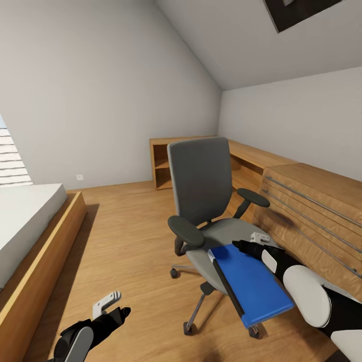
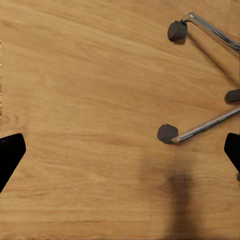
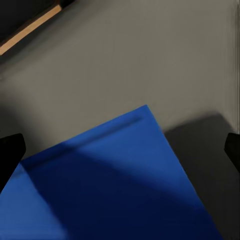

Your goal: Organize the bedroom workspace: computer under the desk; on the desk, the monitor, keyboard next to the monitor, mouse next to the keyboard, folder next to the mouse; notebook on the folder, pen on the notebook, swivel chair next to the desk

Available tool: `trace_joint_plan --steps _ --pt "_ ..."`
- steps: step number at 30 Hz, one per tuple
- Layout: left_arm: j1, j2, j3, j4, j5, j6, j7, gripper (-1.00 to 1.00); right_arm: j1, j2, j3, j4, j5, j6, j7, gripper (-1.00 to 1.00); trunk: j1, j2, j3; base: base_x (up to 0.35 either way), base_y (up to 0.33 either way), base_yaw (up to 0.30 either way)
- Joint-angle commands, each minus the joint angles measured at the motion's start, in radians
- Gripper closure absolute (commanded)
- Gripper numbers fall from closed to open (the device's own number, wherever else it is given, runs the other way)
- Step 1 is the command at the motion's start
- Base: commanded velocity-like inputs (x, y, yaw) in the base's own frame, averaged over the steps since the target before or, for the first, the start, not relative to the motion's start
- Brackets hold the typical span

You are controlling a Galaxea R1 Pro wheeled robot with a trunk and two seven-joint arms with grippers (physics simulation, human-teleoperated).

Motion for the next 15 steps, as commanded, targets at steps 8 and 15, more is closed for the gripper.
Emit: trace_joint_plan --steps 8,15 --pt "0.000 0.000 0.000 0.037 0.009 -0.050 0.009 -1.00 0.000 -0.001 -0.009 -0.005 0.011 0.006 0.005 -1.00 0.000 0.000 0.011 0.000 0.000 -0.038" --pt "0.000 0.001 -0.001 0.056 0.008 -0.074 0.011 -1.00 0.000 -0.001 -0.009 -0.007 0.011 0.006 0.005 -1.00 0.000 0.000 0.022 0.000 0.000 -0.003"
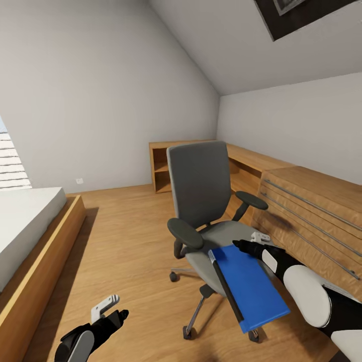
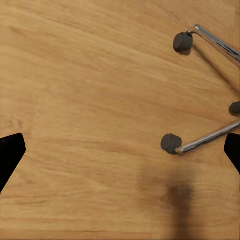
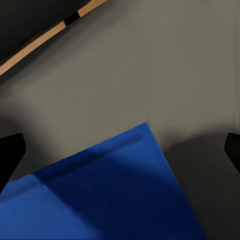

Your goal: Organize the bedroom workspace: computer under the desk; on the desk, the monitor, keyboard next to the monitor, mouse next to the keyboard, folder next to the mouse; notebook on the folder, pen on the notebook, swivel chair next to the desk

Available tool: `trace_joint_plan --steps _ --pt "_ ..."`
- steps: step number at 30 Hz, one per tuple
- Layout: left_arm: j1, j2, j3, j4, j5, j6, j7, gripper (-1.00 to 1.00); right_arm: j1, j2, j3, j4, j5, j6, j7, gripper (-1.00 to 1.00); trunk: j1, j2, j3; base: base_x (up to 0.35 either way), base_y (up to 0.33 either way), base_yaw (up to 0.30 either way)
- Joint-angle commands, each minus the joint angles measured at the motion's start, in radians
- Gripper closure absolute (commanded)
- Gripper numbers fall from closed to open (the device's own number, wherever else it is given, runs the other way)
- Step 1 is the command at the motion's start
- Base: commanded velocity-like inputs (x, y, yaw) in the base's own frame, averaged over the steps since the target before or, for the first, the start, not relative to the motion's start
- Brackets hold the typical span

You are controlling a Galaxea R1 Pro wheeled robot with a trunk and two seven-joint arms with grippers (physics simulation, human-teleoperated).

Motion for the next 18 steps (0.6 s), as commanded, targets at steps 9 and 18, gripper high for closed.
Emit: trace_joint_plan --steps 9,18 --pt "0.000 -0.001 0.000 0.004 0.010 -0.002 0.009 -1.00 0.000 0.000 -0.009 -0.003 0.009 0.006 0.005 -1.00 0.000 0.000 0.013 0.000 0.000 0.000" --pt "0.000 -0.001 0.000 0.005 0.010 -0.003 0.009 -1.00 0.000 0.000 -0.009 -0.002 0.009 0.006 0.005 -1.00 0.000 0.000 0.027 0.000 0.000 0.000"
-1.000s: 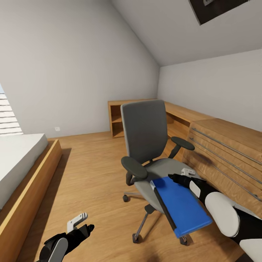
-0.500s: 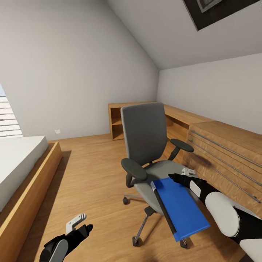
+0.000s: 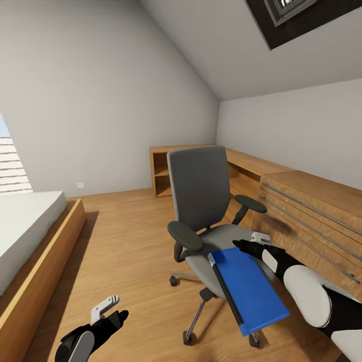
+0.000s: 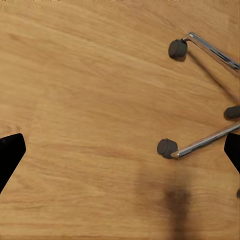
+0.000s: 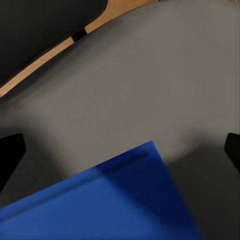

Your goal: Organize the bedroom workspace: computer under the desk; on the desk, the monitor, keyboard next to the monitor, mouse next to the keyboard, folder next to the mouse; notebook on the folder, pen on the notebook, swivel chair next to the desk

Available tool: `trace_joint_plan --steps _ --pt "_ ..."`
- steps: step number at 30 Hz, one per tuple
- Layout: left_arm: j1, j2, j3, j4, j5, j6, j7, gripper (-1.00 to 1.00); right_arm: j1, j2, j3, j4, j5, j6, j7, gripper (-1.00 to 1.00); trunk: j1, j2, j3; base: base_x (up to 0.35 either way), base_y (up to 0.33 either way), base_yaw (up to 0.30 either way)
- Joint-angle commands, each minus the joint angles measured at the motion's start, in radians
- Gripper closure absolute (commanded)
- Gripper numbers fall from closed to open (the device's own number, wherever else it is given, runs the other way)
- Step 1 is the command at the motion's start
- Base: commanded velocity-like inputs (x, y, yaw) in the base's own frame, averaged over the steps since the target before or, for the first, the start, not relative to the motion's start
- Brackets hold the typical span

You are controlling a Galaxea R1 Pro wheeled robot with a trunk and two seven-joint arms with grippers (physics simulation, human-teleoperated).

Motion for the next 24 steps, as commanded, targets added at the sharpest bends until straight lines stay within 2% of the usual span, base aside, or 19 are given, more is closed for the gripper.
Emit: trace_joint_plan --steps 1,8,12,14,20,24 --pt "-0.001 0.000 0.000 0.000 0.011 0.003 0.009 -1.00 0.000 0.000 -0.009 -0.003 0.010 0.006 0.005 -1.00 0.000 0.000 0.001 0.000 0.000 0.000" --pt "-0.001 0.000 0.000 0.021 0.009 0.002 0.009 -1.00 0.000 -0.002 -0.007 -0.016 0.009 0.013 0.032 -1.00 0.000 0.000 0.012 0.000 0.000 0.000" --pt "-0.001 0.000 0.000 0.025 0.009 -0.008 0.009 -1.00 0.000 -0.003 -0.007 -0.045 0.009 0.051 0.048 -1.00 0.000 0.000 0.018 0.000 0.000 0.000" --pt "0.000 0.000 0.000 0.025 0.009 -0.020 0.009 -1.00 0.000 -0.004 -0.007 -0.080 0.009 0.092 0.052 -1.00 0.000 0.000 0.021 0.000 0.000 0.000" --pt "0.000 0.000 0.000 0.026 0.009 -0.027 0.009 -1.00 0.021 -0.002 -0.007 -0.158 0.009 0.143 0.053 -1.00 0.000 0.000 0.030 0.000 0.000 0.000" --pt "-0.001 0.000 0.000 0.026 0.009 -0.029 0.009 -1.00 0.071 0.007 -0.007 -0.271 0.007 0.194 0.054 -1.00 0.000 0.000 0.037 0.000 0.000 0.000"
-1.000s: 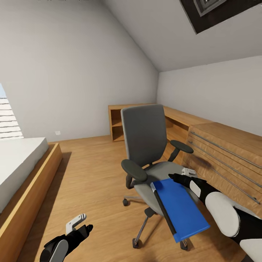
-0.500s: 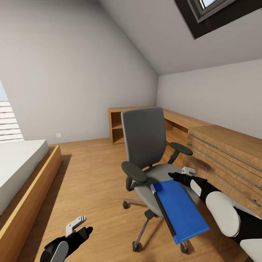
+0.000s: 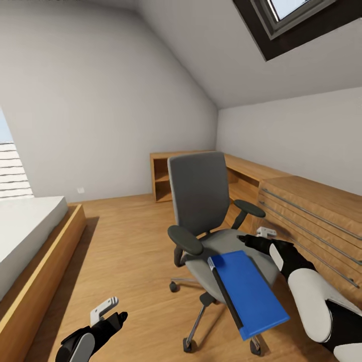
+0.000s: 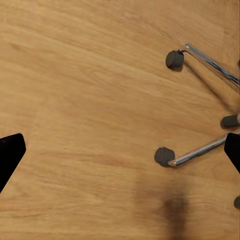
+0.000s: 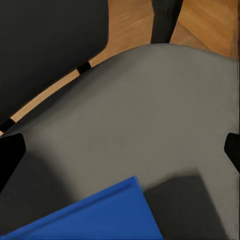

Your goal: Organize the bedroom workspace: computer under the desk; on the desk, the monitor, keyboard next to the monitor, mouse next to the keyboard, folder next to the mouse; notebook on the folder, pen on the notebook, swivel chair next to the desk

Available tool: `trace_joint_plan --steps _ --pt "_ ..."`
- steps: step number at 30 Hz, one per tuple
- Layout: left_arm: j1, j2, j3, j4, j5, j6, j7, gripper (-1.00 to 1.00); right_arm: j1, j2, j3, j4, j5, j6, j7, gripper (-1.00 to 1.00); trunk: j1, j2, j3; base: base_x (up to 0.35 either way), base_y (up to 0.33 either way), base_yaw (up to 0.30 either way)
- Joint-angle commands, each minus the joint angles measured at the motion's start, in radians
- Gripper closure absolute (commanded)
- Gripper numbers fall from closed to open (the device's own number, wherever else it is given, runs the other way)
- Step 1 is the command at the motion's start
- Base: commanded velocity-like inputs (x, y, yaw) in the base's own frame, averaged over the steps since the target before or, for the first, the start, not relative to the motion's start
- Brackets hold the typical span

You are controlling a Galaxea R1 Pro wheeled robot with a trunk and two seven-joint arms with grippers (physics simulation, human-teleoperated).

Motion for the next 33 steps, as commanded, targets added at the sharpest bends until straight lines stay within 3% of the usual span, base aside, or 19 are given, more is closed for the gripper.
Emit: trace_joint_plan --steps 1,4,7,12,28,33 --pt "-0.001 0.000 0.000 -0.001 0.011 0.003 0.009 -1.00 0.012 0.004 -0.008 -0.030 0.010 0.018 0.008 -1.00 0.000 0.000 0.001 0.000 0.000 0.000" --pt "-0.001 0.000 0.000 -0.001 0.011 0.001 0.009 -1.00 0.123 0.054 -0.009 -0.277 0.011 0.107 0.008 -1.00 0.000 0.000 0.005 0.000 0.000 0.000" --pt "-0.001 0.000 0.000 -0.001 0.010 0.002 0.009 -1.00 0.302 0.132 -0.008 -0.619 0.013 0.186 0.007 -1.00 0.000 0.000 0.008 0.000 0.000 0.000" --pt "-0.001 0.000 0.000 -0.001 0.010 0.002 0.009 -1.00 0.419 0.196 -0.008 -0.863 0.013 0.237 0.006 -1.00 0.000 0.000 0.009 0.000 0.000 0.000" --pt "0.000 0.000 0.000 -0.001 0.011 0.002 0.009 -1.00 0.449 0.242 -0.009 -0.998 0.004 0.331 0.008 -1.00 0.000 0.000 0.009 0.000 0.000 0.000" --pt "-0.001 0.000 0.000 -0.001 0.011 0.002 0.006 -1.00 0.451 0.246 -0.010 -1.003 0.005 0.327 0.008 -1.00 0.000 0.000 0.015 0.000 0.247 -0.208"
